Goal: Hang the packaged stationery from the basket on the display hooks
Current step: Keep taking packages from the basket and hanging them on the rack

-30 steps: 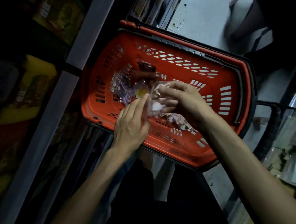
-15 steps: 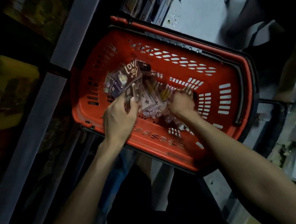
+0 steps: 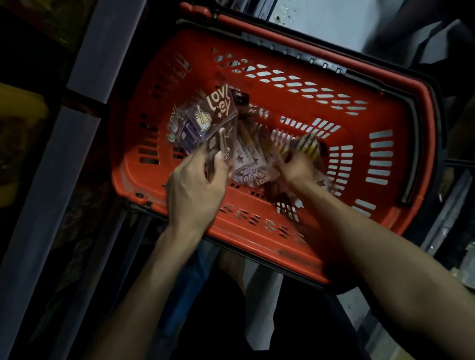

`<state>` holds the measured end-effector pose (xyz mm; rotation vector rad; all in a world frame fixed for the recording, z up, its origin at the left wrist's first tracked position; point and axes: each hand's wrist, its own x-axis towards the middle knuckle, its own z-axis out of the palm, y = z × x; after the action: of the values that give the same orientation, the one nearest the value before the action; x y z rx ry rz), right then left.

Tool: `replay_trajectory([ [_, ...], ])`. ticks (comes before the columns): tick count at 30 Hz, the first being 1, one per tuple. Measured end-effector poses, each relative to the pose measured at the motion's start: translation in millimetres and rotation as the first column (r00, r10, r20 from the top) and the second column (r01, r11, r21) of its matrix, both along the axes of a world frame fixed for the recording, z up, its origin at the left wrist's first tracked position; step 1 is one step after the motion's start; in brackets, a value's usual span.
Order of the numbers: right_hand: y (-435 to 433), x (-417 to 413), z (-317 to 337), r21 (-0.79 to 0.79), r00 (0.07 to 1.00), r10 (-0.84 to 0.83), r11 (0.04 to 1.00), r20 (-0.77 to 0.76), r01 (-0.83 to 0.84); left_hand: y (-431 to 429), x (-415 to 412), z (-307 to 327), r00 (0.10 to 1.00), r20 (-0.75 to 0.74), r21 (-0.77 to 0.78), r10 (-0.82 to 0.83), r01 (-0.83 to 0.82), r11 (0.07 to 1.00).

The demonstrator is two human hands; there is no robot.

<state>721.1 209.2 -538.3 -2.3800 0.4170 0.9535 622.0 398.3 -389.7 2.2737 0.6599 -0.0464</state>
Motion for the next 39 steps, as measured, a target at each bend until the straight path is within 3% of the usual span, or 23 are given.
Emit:
replay_trajectory([
  [4, 9.7, 25.5, 32.1, 0.038, 0.995, -0.032, 0.999, 0.091, 0.028, 2.1, -1.2, -5.6, 0.997, 0.065, 0.011, -0.037, 0.036, 0.999],
  [6, 11.7, 41.8, 47.9, 0.062, 0.996, -0.051, 0.997, 0.079, 0.047, 3.2, -1.6, -10.5, 0.997, 0.054, 0.003, -0.053, 0.053, 0.999],
  [8, 13.4, 52.5, 65.4, 0.188, 0.99, -0.139, 0.973, 0.011, 0.134, 3.5, -0.4, -13.3, 0.993, 0.044, 0.021, -0.105, 0.105, 0.994],
  [10, 13.3, 55.6, 87.8, 0.389, 0.971, -0.205, 0.89, -0.12, 0.236, 3.2, 0.3, -14.8, 0.986, 0.081, 0.043, -0.145, 0.142, 0.989],
  [14, 9.2, 48.3, 115.3, 0.649, 0.901, -0.121, 0.655, -0.417, 0.388, 3.6, 1.1, -17.7, 0.983, 0.114, 0.04, -0.141, 0.137, 0.99],
  [16, 10.9, 46.4, 116.3, 0.678, 0.84, -0.09, 0.548, -0.534, 0.49, 3.0, 0.9, -16.8, 0.977, 0.08, 0.06, -0.197, 0.193, 0.979],
  [20, 17.6, 48.0, 116.1, 0.672, 0.781, -0.034, 0.488, -0.624, 0.558, 3.0, 0.8, -9.9, 0.969, 0.044, 0.071, -0.244, 0.241, 0.968],
  [26, 26.5, 42.9, 120.4, 0.707, 0.771, 0.112, 0.498, -0.627, 0.502, 5.1, -3.5, -16.4, 0.983, 0.139, -0.014, -0.121, 0.124, 0.992],
  [29, 30.9, 41.0, 118.8, 0.711, 0.81, 0.018, 0.489, -0.587, 0.505, 7.2, -0.9, -12.6, 0.998, 0.041, -0.174, 0.048, -0.04, 0.984],
  [31, 29.4, 43.4, 107.7, 0.713, 0.883, -0.052, 0.569, -0.467, 0.41, 8.1, 2.4, -11.5, 0.993, 0.028, -0.26, 0.111, -0.1, 0.96],
  [33, 25.1, 46.2, 97.7, 0.736, 0.936, -0.052, 0.603, -0.349, 0.308, 8.2, 6.2, -8.2, 0.992, 0.036, -0.334, 0.124, -0.105, 0.937],
  [36, 28.5, 39.9, 95.2, 0.791, 0.964, 0.004, 0.572, -0.267, 0.217, 8.9, 7.7, -7.6, 0.995, 0.027, -0.409, 0.097, -0.077, 0.909],
  [39, 41.4, 24.4, 97.4, 0.819, 0.979, -0.063, 0.54, -0.192, 0.195, 9.0, 5.1, -11.8, 0.998, 0.023, -0.398, 0.052, -0.039, 0.917],
])
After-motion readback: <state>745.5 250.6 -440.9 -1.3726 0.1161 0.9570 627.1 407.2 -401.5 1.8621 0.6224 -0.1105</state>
